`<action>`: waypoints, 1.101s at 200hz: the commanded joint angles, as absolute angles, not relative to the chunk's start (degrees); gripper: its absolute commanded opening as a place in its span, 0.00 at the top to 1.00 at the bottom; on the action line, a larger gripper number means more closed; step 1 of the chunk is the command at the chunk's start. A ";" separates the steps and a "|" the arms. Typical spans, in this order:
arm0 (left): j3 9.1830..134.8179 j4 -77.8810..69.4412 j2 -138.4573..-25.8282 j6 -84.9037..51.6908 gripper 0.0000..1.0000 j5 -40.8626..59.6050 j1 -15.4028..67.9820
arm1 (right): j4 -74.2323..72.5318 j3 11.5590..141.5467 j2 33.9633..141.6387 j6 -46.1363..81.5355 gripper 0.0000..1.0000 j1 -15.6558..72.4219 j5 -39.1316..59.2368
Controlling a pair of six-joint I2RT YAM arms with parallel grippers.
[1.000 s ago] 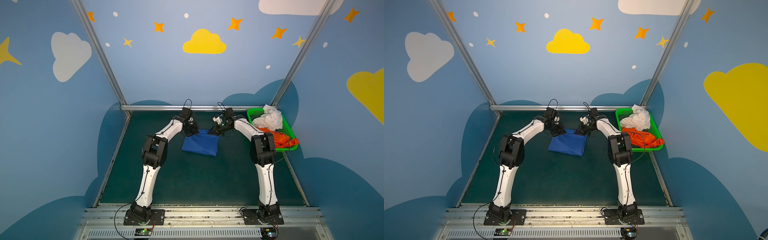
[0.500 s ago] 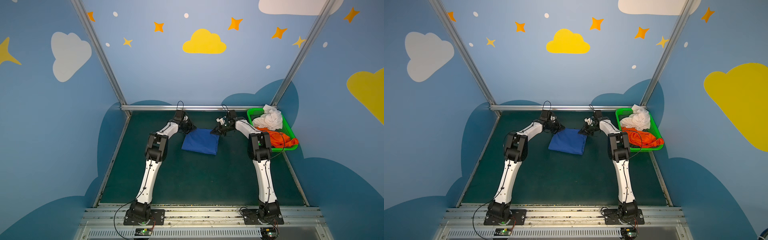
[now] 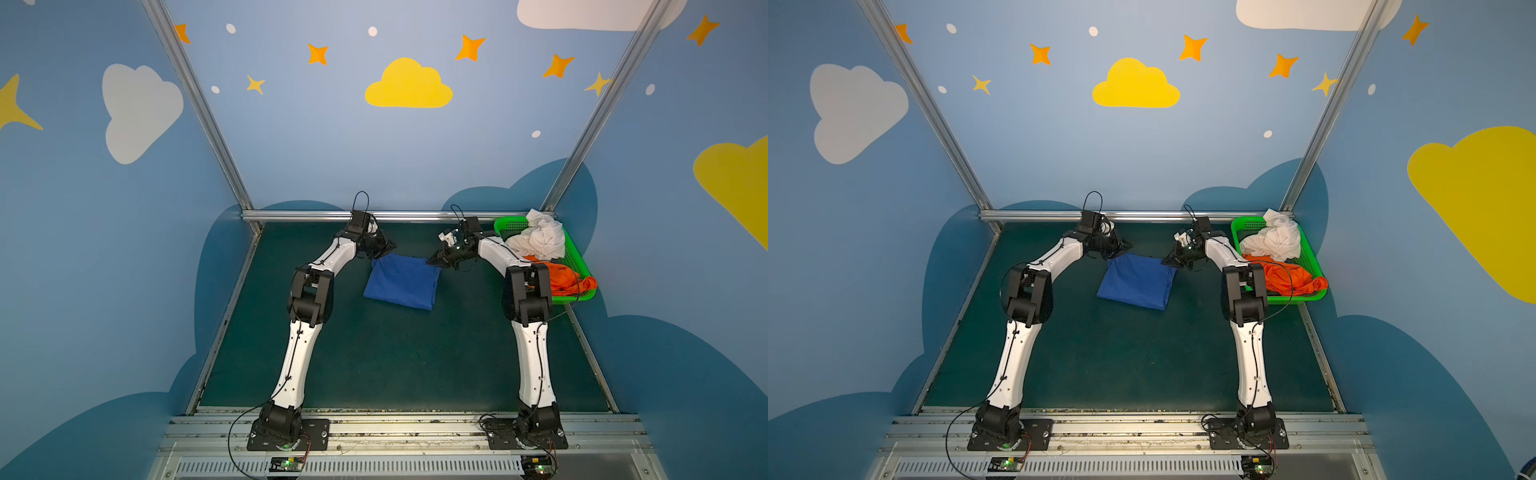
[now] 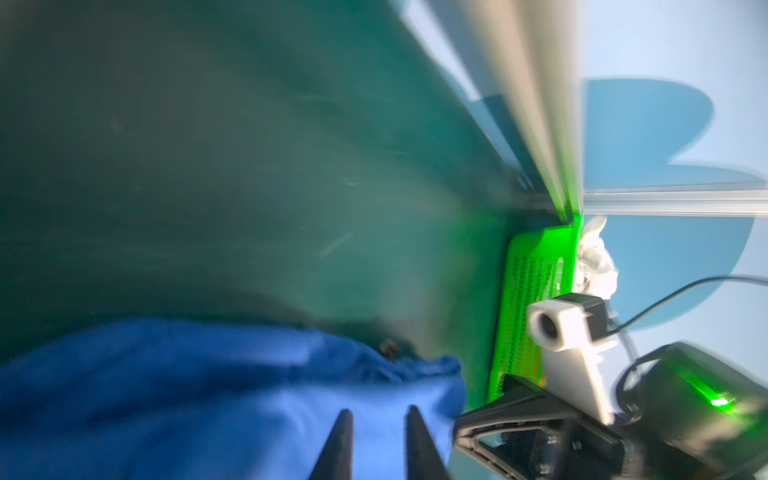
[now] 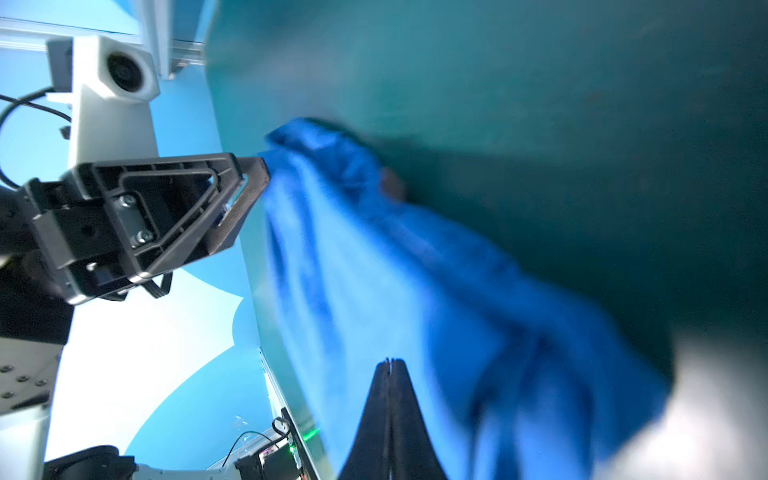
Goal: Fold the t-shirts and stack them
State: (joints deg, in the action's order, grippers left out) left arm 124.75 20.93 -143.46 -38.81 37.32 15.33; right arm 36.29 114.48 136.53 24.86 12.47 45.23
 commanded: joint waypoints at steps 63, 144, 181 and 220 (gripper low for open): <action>107.84 35.65 -124.06 -20.86 0.16 24.89 13.23 | 38.32 95.84 115.26 18.12 0.40 12.07 31.40; 100.01 31.68 -128.37 -22.41 0.04 28.29 12.75 | 33.99 89.14 119.70 20.98 0.22 13.68 31.20; 98.27 28.75 -130.30 -24.36 0.04 30.43 13.35 | 32.06 91.51 125.65 22.78 0.23 15.64 33.20; 98.34 26.52 -133.22 -26.55 0.09 32.37 14.88 | 30.87 93.79 130.10 24.61 0.26 16.91 34.91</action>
State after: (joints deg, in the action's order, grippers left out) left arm 99.11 27.59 -129.23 -24.75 30.24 13.43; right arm 31.55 93.08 126.43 23.00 15.57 34.02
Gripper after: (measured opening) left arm 0.933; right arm 0.749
